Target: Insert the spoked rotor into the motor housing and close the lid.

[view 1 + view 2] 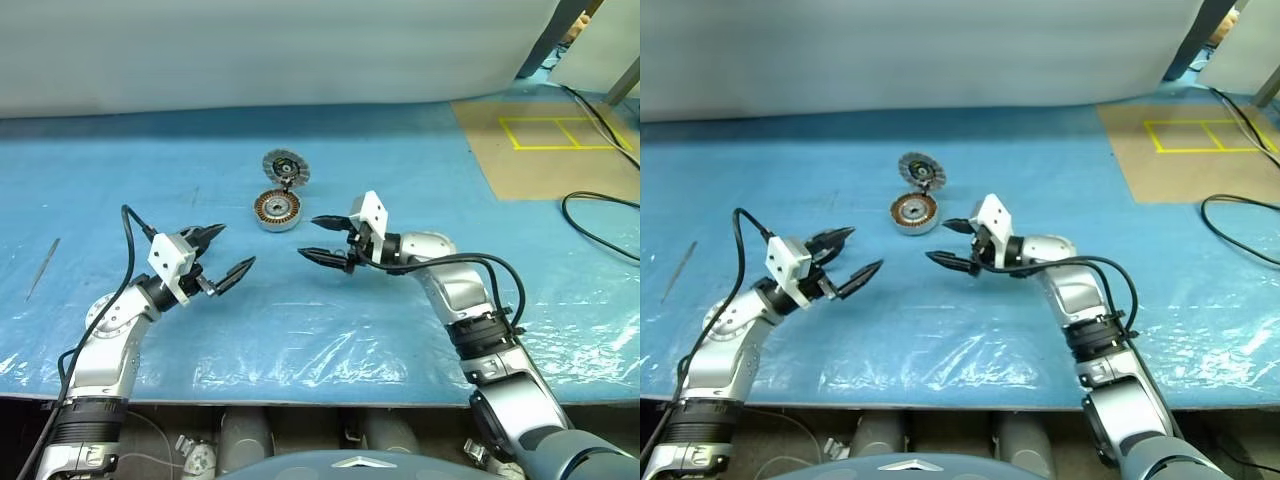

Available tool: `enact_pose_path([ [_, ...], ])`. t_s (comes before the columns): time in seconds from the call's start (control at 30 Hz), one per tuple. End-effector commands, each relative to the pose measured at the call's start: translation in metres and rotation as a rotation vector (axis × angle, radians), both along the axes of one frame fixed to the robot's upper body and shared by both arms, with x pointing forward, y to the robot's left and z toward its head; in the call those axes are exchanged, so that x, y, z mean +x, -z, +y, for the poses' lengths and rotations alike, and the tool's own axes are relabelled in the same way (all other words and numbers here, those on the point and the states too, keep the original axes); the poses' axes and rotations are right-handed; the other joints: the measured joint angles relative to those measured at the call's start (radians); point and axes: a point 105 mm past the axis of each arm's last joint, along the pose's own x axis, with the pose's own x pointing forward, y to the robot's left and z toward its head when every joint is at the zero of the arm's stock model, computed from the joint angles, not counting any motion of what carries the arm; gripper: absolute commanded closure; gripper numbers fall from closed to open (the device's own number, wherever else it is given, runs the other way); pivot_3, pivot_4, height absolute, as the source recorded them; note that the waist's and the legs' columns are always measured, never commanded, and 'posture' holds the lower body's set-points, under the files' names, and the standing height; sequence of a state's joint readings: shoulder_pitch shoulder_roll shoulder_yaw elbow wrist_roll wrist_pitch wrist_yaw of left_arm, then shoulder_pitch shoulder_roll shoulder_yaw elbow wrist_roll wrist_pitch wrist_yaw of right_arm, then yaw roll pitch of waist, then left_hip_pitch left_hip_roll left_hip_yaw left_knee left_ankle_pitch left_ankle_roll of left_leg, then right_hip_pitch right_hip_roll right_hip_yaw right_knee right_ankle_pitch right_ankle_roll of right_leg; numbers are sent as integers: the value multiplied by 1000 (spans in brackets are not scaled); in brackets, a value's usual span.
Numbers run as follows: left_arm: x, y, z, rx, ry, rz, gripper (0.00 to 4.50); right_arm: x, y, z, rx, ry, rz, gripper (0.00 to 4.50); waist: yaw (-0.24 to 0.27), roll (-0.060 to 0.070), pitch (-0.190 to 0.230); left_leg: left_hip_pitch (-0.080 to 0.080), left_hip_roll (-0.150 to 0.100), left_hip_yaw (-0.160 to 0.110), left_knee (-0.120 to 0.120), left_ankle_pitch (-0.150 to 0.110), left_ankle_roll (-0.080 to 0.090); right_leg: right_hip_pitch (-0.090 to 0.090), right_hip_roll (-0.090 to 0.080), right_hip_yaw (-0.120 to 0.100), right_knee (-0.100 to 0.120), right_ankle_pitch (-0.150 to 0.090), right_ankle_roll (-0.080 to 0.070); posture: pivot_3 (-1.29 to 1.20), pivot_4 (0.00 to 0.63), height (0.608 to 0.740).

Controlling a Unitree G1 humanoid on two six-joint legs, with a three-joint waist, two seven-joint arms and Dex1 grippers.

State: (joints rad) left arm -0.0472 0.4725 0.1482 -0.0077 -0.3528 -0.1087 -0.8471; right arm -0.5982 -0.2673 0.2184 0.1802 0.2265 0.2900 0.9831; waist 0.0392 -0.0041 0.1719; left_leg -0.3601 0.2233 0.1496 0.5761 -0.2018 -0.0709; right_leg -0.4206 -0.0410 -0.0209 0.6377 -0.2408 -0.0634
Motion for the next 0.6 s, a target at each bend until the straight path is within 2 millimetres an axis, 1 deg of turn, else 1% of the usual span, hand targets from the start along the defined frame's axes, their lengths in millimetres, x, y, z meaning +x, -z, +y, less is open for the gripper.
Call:
enact_pose_path([
  [0.03,-6,-6,5,8,-20,-33,0,9,-11,14,-50,-27,-61,849,1,0,0,1,0,0,0,0,0,0,0,0,0,0,0,0,150,740],
  [0.13,-8,-5,4,4,-24,-26,0,14,-22,28,-22,-65,-17,849,2,0,0,1,0,0,0,0,0,0,0,0,0,0,0,0,150,740],
  [0.2,-9,-3,4,8,-25,-23,0,19,-27,38,-38,-87,-25,849,2,0,0,1,0,0,1,0,0,0,0,0,0,0,0,0,150,740],
  [0.3,-8,-5,4,7,-40,-35,0,31,-27,49,-92,-88,-39,849,2,0,0,1,0,0,1,0,0,0,0,0,1,0,-1,0,150,740],
  [0.43,-9,-7,4,-41,-63,-40,0,40,-27,54,-150,-103,-50,849,3,0,0,1,0,0,1,0,0,0,0,0,1,0,-1,0,150,740],
  [0.6,-12,-2,0,-49,-65,-27,0,50,-19,56,-265,-100,-73,849,3,0,0,0,1,0,1,0,0,-1,0,-1,2,-1,-1,0,150,740],
])
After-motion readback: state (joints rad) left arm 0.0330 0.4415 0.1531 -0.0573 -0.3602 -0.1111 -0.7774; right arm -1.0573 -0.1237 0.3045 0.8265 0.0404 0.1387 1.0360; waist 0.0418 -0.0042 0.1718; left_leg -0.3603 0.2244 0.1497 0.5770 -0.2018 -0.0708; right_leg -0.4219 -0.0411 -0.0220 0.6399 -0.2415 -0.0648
